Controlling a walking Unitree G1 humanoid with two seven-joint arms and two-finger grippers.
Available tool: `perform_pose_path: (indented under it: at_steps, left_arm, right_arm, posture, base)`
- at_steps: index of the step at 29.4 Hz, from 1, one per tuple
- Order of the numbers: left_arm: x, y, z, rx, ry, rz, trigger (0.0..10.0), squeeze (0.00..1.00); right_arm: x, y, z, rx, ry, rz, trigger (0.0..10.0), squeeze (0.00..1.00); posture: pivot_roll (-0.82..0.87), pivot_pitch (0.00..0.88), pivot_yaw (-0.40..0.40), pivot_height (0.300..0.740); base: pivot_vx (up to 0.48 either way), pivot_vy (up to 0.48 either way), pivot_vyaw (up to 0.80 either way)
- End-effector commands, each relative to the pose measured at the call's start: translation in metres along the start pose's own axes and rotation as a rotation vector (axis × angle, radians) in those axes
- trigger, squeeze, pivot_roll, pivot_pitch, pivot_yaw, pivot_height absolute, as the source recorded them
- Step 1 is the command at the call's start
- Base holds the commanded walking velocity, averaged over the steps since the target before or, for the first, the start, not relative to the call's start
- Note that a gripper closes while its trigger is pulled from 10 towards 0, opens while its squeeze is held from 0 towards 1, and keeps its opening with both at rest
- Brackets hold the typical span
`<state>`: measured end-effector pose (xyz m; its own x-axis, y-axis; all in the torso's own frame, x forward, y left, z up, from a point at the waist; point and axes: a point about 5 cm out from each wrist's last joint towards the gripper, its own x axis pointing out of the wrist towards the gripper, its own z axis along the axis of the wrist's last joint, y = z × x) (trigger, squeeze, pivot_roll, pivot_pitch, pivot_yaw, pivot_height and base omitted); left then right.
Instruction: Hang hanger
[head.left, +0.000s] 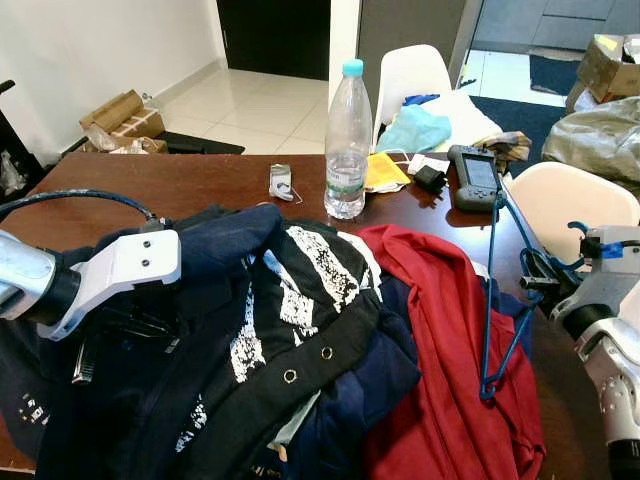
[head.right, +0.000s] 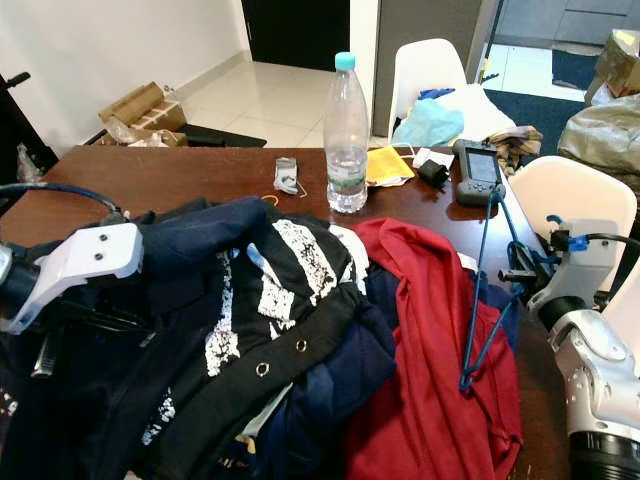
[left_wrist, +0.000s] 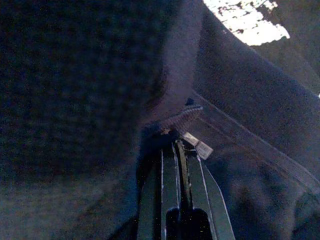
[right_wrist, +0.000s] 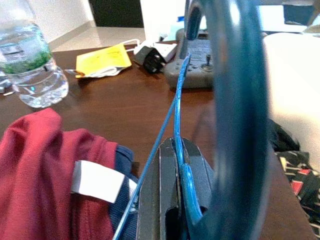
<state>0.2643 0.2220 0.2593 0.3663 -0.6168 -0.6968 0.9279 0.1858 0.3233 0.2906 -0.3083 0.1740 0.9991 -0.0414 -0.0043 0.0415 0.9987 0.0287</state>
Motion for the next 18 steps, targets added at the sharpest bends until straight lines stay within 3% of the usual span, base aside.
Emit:
perform_pose_path:
  at_steps: [1, 4, 5, 6, 7, 9, 10, 12, 13, 14, 15, 17, 18]
  left_arm:
    - [-0.003, 0.016, 0.022, 0.038, -0.175, 0.122, 0.0, 0.0]
    - [-0.003, 0.016, 0.022, 0.038, -0.175, 0.122, 0.0, 0.0]
    - [-0.012, 0.028, 0.046, 0.049, -0.365, 0.211, 0.0, 0.0]
    - [-0.012, 0.028, 0.046, 0.049, -0.365, 0.211, 0.0, 0.0]
    - [-0.033, 0.038, 0.078, 0.056, -0.623, 0.284, 0.0, 0.0]
    - [-0.033, 0.038, 0.078, 0.056, -0.623, 0.284, 0.0, 0.0]
    - [-0.057, 0.042, 0.103, 0.061, -0.857, 0.319, 0.0, 0.0]
    - [-0.057, 0.042, 0.103, 0.061, -0.857, 0.319, 0.0, 0.0]
    - [-0.084, 0.043, 0.122, 0.07, -1.07, 0.316, 0.0, 0.0]
    - [-0.084, 0.043, 0.122, 0.07, -1.07, 0.316, 0.0, 0.0]
    - [-0.101, 0.041, 0.133, 0.086, -1.207, 0.285, 0.0, 0.0]
    - [-0.101, 0.041, 0.133, 0.086, -1.207, 0.285, 0.0, 0.0]
    - [-0.109, 0.039, 0.137, 0.1, -1.251, 0.261, 0.0, 0.0]
  right_arm:
    - [-0.001, 0.0, -0.001, 0.009, -0.006, -0.002, 10.0, 0.0]
    - [-0.001, 0.0, -0.001, 0.009, -0.006, -0.002, 10.0, 0.0]
    - [-0.001, 0.0, -0.001, 0.011, -0.006, -0.003, 10.0, 0.0]
    - [-0.001, 0.0, -0.001, 0.011, -0.006, -0.003, 10.0, 0.0]
    - [-0.001, 0.001, -0.001, 0.013, -0.008, -0.003, 10.0, 0.0]
    - [-0.001, 0.001, -0.001, 0.013, -0.008, -0.003, 10.0, 0.0]
    - [-0.001, 0.002, -0.002, 0.017, -0.009, -0.004, 10.0, 0.0]
    - [-0.001, 0.002, -0.002, 0.017, -0.009, -0.004, 10.0, 0.0]
    - [0.0, 0.003, -0.001, 0.022, -0.013, -0.003, 10.0, 0.0]
    - [0.0, 0.003, -0.001, 0.022, -0.013, -0.003, 10.0, 0.0]
    - [0.001, 0.003, -0.001, 0.027, -0.016, -0.005, 10.0, 0.0]
    - [0.001, 0.003, -0.001, 0.027, -0.016, -0.005, 10.0, 0.0]
    - [0.001, 0.003, -0.001, 0.031, -0.019, -0.006, 10.0, 0.0]
  posture:
    - [0.07, 0.072, 0.048, 0.74]
    - [0.07, 0.072, 0.048, 0.74]
    - [0.07, 0.07, 0.049, 0.74]
    - [0.07, 0.07, 0.049, 0.74]
    - [0.07, 0.066, 0.05, 0.74]
    - [0.07, 0.066, 0.05, 0.74]
    - [0.07, 0.062, 0.049, 0.74]
    - [0.07, 0.062, 0.049, 0.74]
    - [0.07, 0.061, 0.049, 0.74]
    - [0.07, 0.061, 0.049, 0.74]
    - [0.07, 0.055, 0.05, 0.74]
    - [0.07, 0.055, 0.05, 0.74]
    - [0.07, 0.055, 0.051, 0.74]
  base:
    - [0.0, 0.0, 0.0]
    - [0.0, 0.0, 0.0]
    - [0.0, 0.0, 0.0]
    - [0.0, 0.0, 0.0]
    - [0.0, 0.0, 0.0]
    - [0.0, 0.0, 0.0]
    - [0.0, 0.0, 0.0]
    - [0.0, 0.0, 0.0]
    - [0.0, 0.0, 0.0]
    - [0.0, 0.0, 0.0]
    - [0.0, 0.0, 0.0]
    - [0.0, 0.0, 0.0]
    - [0.0, 0.0, 0.0]
